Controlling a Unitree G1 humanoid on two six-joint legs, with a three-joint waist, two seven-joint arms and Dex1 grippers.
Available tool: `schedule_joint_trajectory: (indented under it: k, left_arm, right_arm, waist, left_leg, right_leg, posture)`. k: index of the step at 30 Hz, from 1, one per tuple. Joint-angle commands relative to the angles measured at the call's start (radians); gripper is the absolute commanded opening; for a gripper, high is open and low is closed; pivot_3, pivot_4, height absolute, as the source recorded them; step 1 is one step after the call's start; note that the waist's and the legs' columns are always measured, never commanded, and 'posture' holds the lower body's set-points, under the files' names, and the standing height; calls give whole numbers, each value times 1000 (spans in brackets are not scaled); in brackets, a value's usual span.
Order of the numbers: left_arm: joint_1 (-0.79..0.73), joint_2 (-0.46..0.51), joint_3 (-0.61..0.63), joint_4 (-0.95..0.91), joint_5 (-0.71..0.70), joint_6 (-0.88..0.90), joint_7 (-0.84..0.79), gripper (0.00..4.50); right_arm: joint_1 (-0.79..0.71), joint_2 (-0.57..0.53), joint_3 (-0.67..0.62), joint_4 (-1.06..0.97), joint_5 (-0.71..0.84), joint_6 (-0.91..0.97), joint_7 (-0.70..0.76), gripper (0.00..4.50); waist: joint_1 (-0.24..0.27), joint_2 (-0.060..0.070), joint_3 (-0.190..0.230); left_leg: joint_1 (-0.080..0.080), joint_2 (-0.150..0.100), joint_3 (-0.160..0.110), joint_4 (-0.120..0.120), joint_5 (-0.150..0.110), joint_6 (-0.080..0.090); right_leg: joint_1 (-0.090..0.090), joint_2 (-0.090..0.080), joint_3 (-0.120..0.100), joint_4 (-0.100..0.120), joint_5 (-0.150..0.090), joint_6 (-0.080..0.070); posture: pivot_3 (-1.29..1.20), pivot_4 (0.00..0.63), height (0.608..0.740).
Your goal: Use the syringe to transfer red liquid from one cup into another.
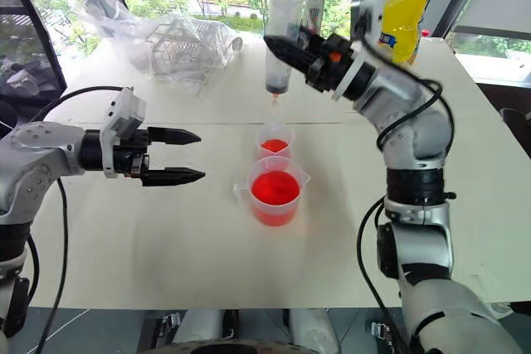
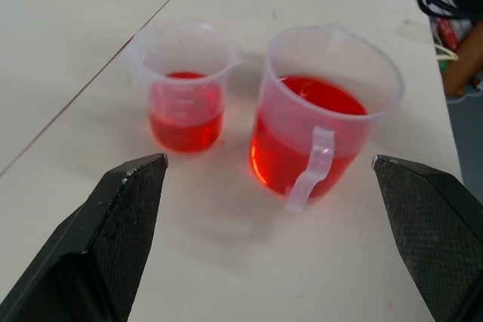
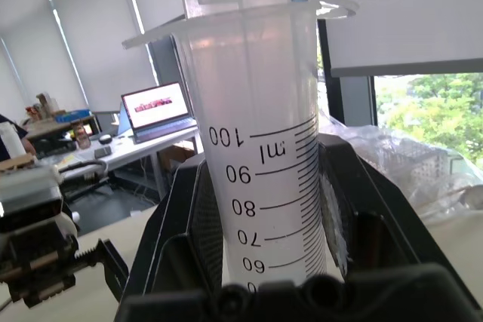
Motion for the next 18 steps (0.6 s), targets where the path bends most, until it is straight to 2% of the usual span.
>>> schedule_joint_trajectory:
  k: [1, 6, 9, 13, 18]
  left_arm:
    - [-29, 3, -1, -16, -13, -17, -4, 4480]
    - [-59, -5, 7, -14, -41, -18, -19, 4480]
    - [-75, 1, -1, -13, -47, -19, -37, 4480]
    - [-80, 9, -26, -11, -14, -46, -48, 4480]
    - [-62, 11, -28, -36, -28, -41, -46, 4480]
  right_arm:
    - [-55, -127, -15, -54, 30, 202, -35, 1380]
    - [-103, -310, 114, -65, -18, 516, -76, 1380]
    - [-118, -365, 190, -64, -38, 625, -75, 1380]
    - [-103, -370, 298, -26, -81, 744, -97, 1380]
    - [-83, -292, 288, 71, -112, 853, -152, 1380]
  waist:
    - [1, 0, 0]
    - [-8, 1, 0]
    - [-11, 1, 0]
    - [-10, 1, 0]
    - [-8, 1, 0]
  left_leg:
    - [0, 0, 0, 0, 0, 0]
    - [-1, 0, 1, -2, 0, 1]
    - [-1, 0, 1, -3, 0, 1]
    - [-1, 0, 1, -3, 0, 1]
    - [-2, 0, 1, -2, 0, 1]
  right_leg:
    - [0, 0, 0, -1, 0, 0]
    - [-2, 1, 2, -2, 0, 0]
    - [-3, 2, 2, -2, 0, -1]
    - [-3, 3, 2, -2, -1, -1]
    - [-3, 3, 2, -2, -1, -1]
  posture:
    - [0, 150, 740]
    - [0, 150, 740]
    - [0, 150, 740]
    - [0, 150, 740]
    - [0, 150, 740]
